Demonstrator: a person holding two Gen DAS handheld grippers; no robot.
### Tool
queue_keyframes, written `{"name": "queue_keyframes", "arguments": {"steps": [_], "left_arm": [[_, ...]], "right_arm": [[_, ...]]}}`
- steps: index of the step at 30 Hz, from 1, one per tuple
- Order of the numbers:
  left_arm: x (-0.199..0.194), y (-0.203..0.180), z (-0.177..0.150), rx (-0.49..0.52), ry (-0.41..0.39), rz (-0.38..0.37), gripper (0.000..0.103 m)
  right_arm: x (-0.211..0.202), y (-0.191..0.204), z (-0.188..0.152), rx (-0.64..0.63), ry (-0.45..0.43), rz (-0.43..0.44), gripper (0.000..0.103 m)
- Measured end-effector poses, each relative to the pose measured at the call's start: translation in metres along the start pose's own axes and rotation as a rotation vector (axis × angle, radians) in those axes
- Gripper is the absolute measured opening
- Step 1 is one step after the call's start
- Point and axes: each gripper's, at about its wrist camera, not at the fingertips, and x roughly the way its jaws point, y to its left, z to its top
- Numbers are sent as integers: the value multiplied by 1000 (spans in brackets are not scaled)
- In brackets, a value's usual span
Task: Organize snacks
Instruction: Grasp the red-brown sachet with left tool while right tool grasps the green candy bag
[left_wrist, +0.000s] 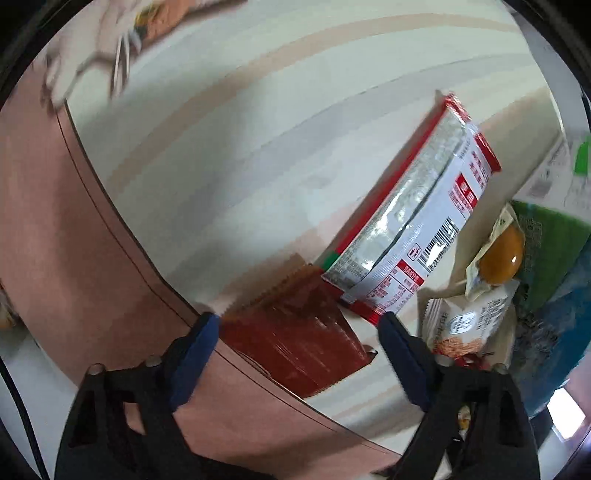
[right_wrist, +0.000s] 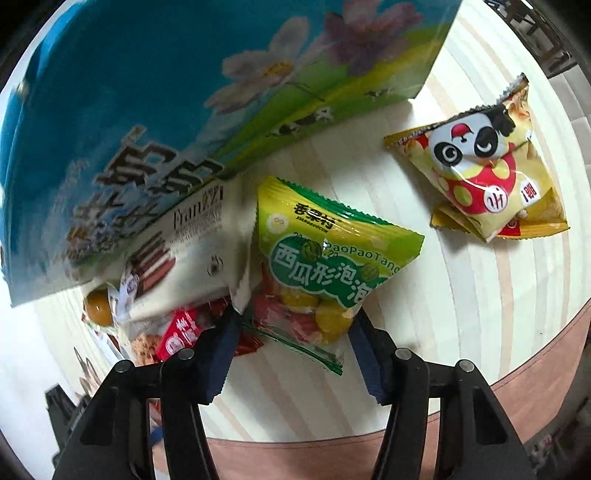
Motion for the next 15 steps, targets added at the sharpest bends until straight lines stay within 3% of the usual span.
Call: {"name": "queue_keyframes", "arguments": {"steps": [4,8,13,15], "left_arm": [[-1,-20,-18,188,-40,94,66],[4,-46,-40,385,-70,180,66],[20,-94,-87,741,-134,317,66],[26,-105,-100,793,-130,339,66]], "right_arm": [[0,-6,-11,-38,35,-22,59],[3,-14,-26,-101,74,-56,59],[5,-17,-47,-192,89,-92,59],[6,-20,-50,-172,83,-81,60]]}}
